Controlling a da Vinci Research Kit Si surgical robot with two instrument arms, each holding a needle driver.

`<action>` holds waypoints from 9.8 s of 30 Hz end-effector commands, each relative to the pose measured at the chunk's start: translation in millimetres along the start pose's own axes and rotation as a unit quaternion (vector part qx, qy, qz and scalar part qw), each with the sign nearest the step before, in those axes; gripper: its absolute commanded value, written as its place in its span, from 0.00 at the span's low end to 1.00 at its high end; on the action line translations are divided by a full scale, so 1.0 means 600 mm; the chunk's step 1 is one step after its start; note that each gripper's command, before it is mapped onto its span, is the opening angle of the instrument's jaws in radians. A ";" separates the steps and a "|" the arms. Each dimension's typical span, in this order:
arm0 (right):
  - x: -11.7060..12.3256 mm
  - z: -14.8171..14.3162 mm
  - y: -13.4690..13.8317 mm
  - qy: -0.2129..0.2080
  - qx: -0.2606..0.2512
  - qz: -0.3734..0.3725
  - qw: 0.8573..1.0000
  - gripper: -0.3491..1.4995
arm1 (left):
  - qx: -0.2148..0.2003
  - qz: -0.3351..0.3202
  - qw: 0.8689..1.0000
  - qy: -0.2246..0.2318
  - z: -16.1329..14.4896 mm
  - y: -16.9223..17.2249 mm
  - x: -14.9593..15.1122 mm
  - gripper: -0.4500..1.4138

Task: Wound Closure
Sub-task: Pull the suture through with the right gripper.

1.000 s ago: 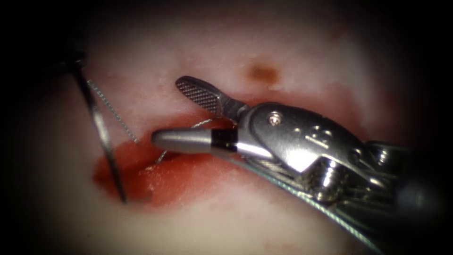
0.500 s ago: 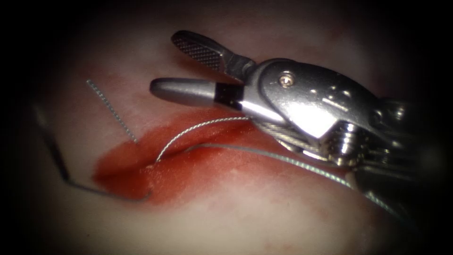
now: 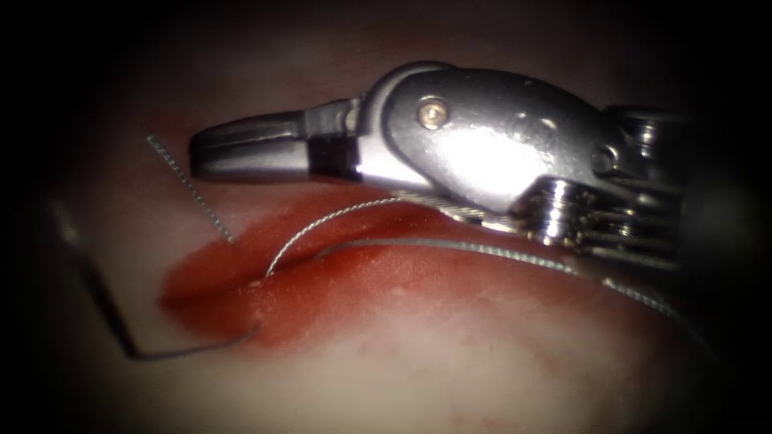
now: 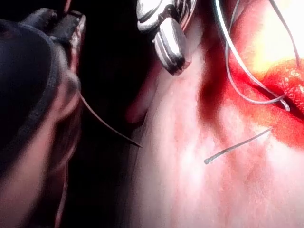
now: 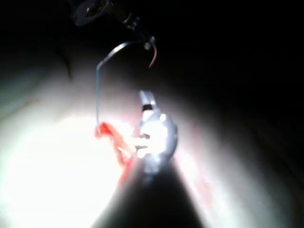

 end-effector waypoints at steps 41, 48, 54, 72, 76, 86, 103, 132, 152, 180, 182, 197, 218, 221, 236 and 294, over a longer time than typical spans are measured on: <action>-0.0113 -0.0044 -0.0271 -0.076 0.143 0.232 0.959 0.00 | -0.040 0.243 0.963 -0.112 -0.0125 -0.0057 -0.0097 0.00; -0.0109 -0.0128 -0.0324 -0.100 0.126 0.260 0.952 0.00 | -0.130 0.342 0.915 -0.170 -0.0159 -0.0064 -0.0110 0.00; -0.0099 -0.0177 -0.0359 -0.112 0.119 0.278 0.947 0.00 | -0.150 0.395 0.882 -0.208 -0.0167 -0.0067 -0.0115 0.00; 0.0061 -0.0131 -0.0224 -0.106 0.015 0.112 0.988 0.00 | -0.154 0.381 0.898 -0.158 -0.0124 -0.0054 -0.0077 0.00; 0.0064 -0.0100 -0.0208 -0.134 -0.045 0.019 0.990 0.29 | -0.153 0.381 0.898 -0.157 -0.0124 -0.0053 -0.0077 0.00; 0.0027 -0.0052 -0.0171 -0.151 -0.028 -0.137 0.979 0.80 | -0.153 0.381 0.899 -0.151 -0.0122 -0.0053 -0.0076 0.00; -0.0067 0.0007 -0.0129 -0.205 -0.051 -0.193 0.958 0.71 | -0.153 0.379 0.900 -0.150 -0.0116 -0.0054 -0.0070 0.00; -0.0066 0.0050 -0.0164 -0.211 -0.034 -0.130 0.968 0.00 | -0.154 0.379 0.901 -0.147 -0.0115 -0.0053 -0.0068 0.00; -0.0054 -0.0189 -0.0308 -0.234 -0.083 0.053 0.967 0.00 | -0.154 0.379 0.901 -0.147 -0.0116 -0.0053 -0.0068 0.00; 0.0051 -0.0378 -0.0472 -0.295 -0.236 0.288 0.880 0.00 | -0.154 0.376 0.904 -0.133 -0.0108 -0.0054 -0.0058 0.00; 0.0061 -0.0367 -0.0464 -0.279 -0.242 0.295 0.881 0.00 | -0.154 0.376 0.904 -0.132 -0.0107 -0.0054 -0.0058 0.00; 0.0092 -0.0274 -0.0428 -0.258 -0.226 0.265 0.901 0.36 | -0.222 0.435 0.858 -0.161 -0.0107 -0.0019 -0.0095 0.00; 0.0128 -0.0124 -0.0314 -0.193 -0.259 0.228 0.918 0.59 | -0.352 0.517 0.742 -0.242 -0.0190 -0.0018 -0.0154 0.00; 0.0112 -0.0097 -0.0288 -0.193 -0.266 0.229 0.916 0.50 | -0.359 0.512 0.737 -0.255 -0.0211 -0.0029 -0.0158 0.00; 0.0056 0.0035 -0.0192 -0.203 -0.273 0.219 0.914 0.55 | -0.370 0.512 0.733 -0.252 -0.0236 -0.0046 -0.0156 0.00; -0.0017 0.0032 -0.0165 -0.219 -0.269 0.248 0.904 0.80 | -0.357 0.513 0.745 -0.231 -0.0204 -0.0040 -0.0134 0.00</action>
